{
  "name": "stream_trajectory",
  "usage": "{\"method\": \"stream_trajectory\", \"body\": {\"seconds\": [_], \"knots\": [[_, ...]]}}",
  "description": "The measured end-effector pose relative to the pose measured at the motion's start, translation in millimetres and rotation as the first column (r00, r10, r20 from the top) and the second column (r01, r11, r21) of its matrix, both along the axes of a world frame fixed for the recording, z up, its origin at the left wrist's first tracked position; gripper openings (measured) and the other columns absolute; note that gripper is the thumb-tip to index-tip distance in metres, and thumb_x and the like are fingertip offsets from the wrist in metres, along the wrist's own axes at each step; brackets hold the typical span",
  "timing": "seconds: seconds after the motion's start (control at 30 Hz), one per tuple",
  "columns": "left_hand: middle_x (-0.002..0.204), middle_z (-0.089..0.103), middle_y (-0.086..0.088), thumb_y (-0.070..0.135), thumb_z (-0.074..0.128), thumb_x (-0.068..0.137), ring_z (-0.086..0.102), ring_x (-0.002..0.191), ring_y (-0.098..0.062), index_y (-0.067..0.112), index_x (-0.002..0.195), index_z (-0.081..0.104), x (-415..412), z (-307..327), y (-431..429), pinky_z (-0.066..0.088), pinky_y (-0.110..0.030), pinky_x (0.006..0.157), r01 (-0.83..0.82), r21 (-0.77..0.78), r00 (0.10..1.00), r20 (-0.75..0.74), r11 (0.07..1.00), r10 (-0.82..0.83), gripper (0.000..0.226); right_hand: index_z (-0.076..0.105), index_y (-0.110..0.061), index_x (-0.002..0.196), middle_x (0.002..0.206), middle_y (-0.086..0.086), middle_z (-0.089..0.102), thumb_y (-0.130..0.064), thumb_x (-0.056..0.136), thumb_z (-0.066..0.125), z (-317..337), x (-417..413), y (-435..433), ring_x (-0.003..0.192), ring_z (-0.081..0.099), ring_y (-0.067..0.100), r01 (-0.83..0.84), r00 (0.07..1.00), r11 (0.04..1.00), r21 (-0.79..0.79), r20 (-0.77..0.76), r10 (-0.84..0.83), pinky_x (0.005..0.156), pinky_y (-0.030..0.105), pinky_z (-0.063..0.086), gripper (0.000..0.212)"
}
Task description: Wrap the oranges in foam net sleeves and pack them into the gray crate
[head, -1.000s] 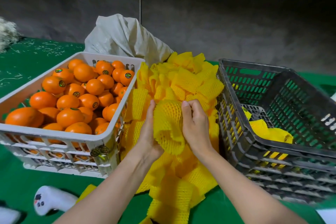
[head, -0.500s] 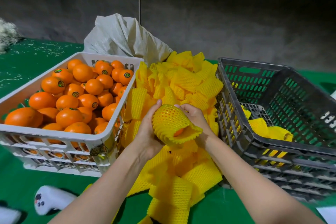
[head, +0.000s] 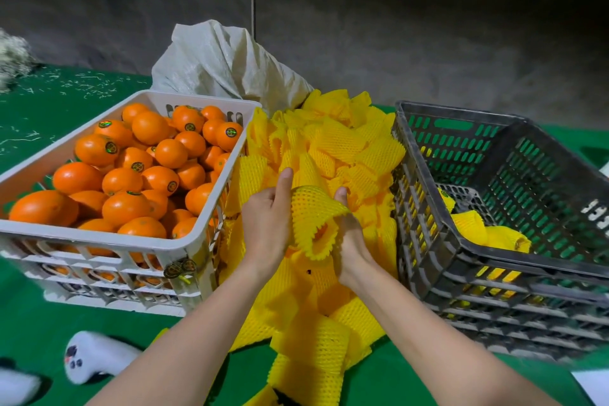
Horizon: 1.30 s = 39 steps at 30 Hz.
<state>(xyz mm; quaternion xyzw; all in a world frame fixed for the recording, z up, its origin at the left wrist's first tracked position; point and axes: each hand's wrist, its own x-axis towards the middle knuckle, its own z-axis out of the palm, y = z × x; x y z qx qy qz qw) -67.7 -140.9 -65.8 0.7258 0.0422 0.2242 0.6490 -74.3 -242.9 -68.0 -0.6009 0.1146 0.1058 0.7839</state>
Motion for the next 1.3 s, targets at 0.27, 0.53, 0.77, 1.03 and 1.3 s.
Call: {"method": "stream_trajectory", "body": {"seconds": [0.27, 0.53, 0.77, 1.03, 1.3], "knots": [[0.04, 0.028, 0.0, 0.031, 0.06, 0.089, 0.023, 0.042, -0.015, 0.014, 0.041, 0.032, 10.5, -4.5, 2.4, 0.025, -0.031, 0.052, 0.016, -0.316, 1.0, -0.016, 0.949, -0.023, 0.058, 0.044, -0.014, 0.136, 0.104, 0.004, 0.067, -0.029, 0.1, 0.034, -1.6, -2.2, 1.7, 0.092, 0.063, 0.02, 0.094, 0.988, 0.995, 0.043, 0.12, -0.099, 0.075, 0.03, 0.051, 0.04], [0.077, 0.071, -0.005, 0.069, 0.045, 0.081, 0.067, 0.073, -0.021, 0.015, 0.08, 0.063, 7.7, 11.5, 5.9, 0.053, -0.034, 0.059, 0.161, -0.618, 0.791, -0.386, 0.77, -0.475, 0.057, 0.047, -0.008, 0.13, 0.11, -0.005, 0.061, -0.021, 0.101, 0.034, 9.8, -5.3, -5.6, 0.109, 0.058, 0.014, 0.139, 0.973, 0.99, 0.03, 0.183, -0.142, 0.09, 0.037, 0.046, 0.035], [0.097, 0.074, -0.005, 0.049, 0.044, 0.093, 0.071, 0.089, -0.02, 0.021, 0.103, 0.065, -6.1, 16.3, -5.2, 0.057, -0.038, 0.078, 0.376, -0.691, 0.713, -0.21, 0.617, -0.669, 0.036, 0.028, -0.021, 0.059, 0.052, -0.007, 0.034, -0.022, 0.101, 0.038, 10.3, -1.4, -20.5, 0.054, 0.032, 0.015, 0.275, 0.834, 0.893, -0.356, 0.55, -0.037, 0.06, 0.042, 0.026, 0.042], [0.095, 0.074, -0.008, 0.045, 0.049, 0.093, 0.071, 0.088, -0.023, 0.02, 0.088, 0.073, -5.1, 12.1, -14.6, 0.054, -0.037, 0.081, 0.349, -0.656, 0.793, -0.173, 0.669, -0.584, 0.036, 0.039, -0.017, 0.059, 0.056, -0.01, 0.036, -0.019, 0.096, 0.048, 12.9, 1.4, -13.8, 0.057, 0.033, 0.008, 0.464, 0.797, 0.832, -0.304, 0.554, -0.241, 0.06, 0.032, 0.027, 0.038], [0.076, 0.072, -0.009, 0.05, 0.056, 0.082, 0.07, 0.066, -0.021, 0.013, 0.079, 0.074, -3.2, 20.3, -13.0, 0.055, -0.032, 0.062, 0.319, -0.825, 0.703, -0.125, 0.467, -0.7, 0.041, 0.052, 0.003, 0.072, 0.076, 0.012, 0.042, -0.035, 0.093, 0.051, 21.9, 8.3, -20.1, 0.074, 0.037, 0.02, 0.273, 0.878, 0.953, -0.131, 0.439, -0.191, 0.064, 0.035, 0.026, 0.043]]}}
